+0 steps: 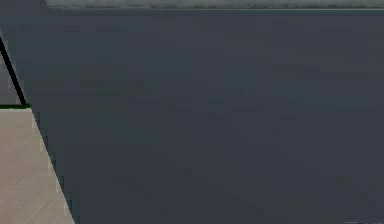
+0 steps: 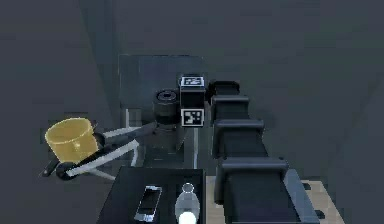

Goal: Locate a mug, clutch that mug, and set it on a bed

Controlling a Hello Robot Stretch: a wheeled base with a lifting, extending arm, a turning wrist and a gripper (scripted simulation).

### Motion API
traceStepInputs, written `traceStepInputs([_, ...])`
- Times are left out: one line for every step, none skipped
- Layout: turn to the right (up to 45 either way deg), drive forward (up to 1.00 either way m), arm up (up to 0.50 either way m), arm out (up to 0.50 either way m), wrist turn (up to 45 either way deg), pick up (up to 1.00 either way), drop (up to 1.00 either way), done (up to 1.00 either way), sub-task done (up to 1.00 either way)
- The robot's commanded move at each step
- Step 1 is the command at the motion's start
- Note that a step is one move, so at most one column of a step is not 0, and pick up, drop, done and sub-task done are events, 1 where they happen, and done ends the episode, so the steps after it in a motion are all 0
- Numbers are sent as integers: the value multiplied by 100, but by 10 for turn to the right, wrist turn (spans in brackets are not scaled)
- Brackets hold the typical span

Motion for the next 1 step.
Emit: traceStepInputs([0,0,0,0,-450,0,0,0,0])
